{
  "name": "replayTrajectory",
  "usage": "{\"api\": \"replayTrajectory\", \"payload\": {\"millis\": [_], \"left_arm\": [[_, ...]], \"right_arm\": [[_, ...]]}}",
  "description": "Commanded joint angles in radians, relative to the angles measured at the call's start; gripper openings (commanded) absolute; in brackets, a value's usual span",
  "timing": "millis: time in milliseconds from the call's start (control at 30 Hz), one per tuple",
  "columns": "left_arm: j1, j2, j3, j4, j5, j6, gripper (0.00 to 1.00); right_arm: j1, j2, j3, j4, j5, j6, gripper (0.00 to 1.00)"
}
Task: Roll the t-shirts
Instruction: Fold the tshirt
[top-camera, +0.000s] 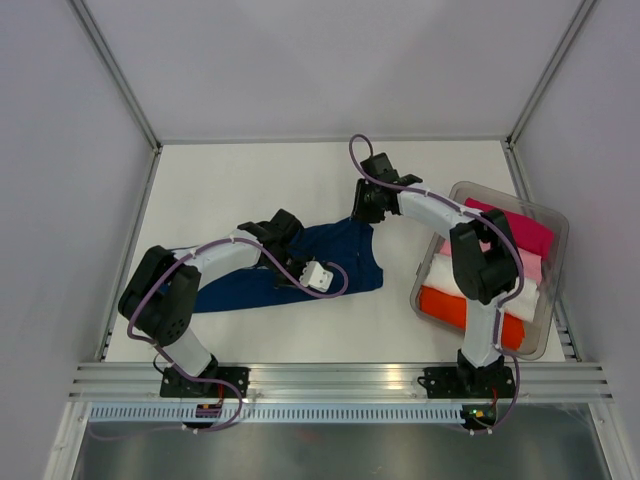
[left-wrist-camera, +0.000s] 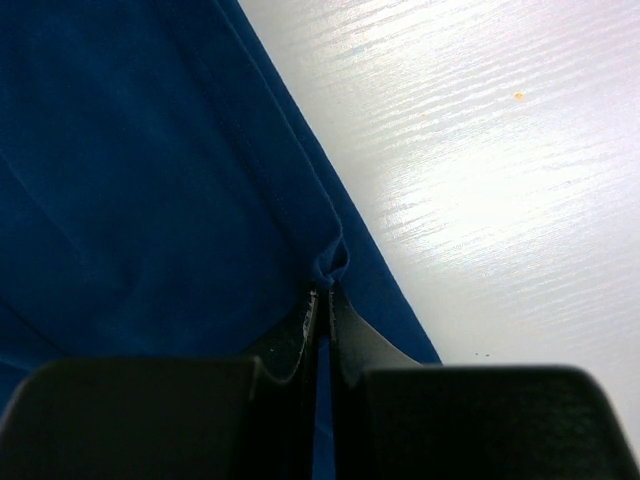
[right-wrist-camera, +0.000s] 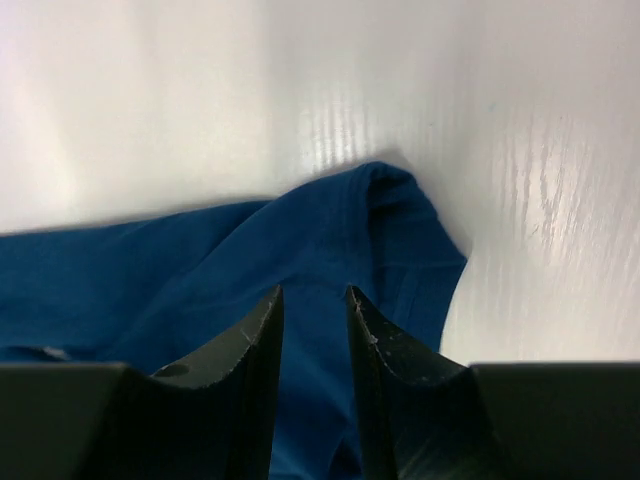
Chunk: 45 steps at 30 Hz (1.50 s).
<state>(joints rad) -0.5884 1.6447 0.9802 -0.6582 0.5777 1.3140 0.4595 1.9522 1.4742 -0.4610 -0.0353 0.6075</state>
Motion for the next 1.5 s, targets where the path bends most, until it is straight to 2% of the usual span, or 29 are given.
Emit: {"api": "replayTrajectory", "payload": {"millis": [0, 267, 567, 867, 1067, 1133, 1300, 1467], "left_arm": [[0.006, -0.01, 0.02, -0.012, 0.042, -0.016, 0.08], [0.006, 0.006, 0.021, -0.006, 0.04, -0.019, 0.09], [0.006, 0.015, 0.028, -0.004, 0.033, -0.018, 0.09], [0.005, 0.017, 0.026, -0.003, 0.028, -0.018, 0.09], [0.006, 0.02, 0.026, -0.001, 0.031, -0.015, 0.09], [0.006, 0.021, 0.026, 0.0, 0.031, -0.015, 0.08], [0.005, 0.021, 0.026, 0.0, 0.03, -0.013, 0.08], [0.006, 0.021, 0.026, 0.0, 0.028, -0.006, 0.08]], "right_arm": [[-0.019, 0.06, 0.064, -0.015, 0.029, -0.032, 0.38], [-0.032, 0.126, 0.078, -0.001, 0.038, -0.043, 0.38], [-0.03, 0.126, 0.032, 0.062, -0.063, -0.015, 0.32], [-0.03, 0.151, 0.046, 0.059, -0.066, -0.006, 0.25], [-0.032, 0.163, 0.054, 0.051, -0.041, -0.012, 0.25], [-0.033, 0.168, 0.058, 0.051, -0.041, -0.015, 0.22], [-0.032, 0.169, 0.069, 0.058, -0.037, -0.017, 0.01], [-0.032, 0.157, 0.089, 0.071, -0.032, -0.02, 0.0]]}}
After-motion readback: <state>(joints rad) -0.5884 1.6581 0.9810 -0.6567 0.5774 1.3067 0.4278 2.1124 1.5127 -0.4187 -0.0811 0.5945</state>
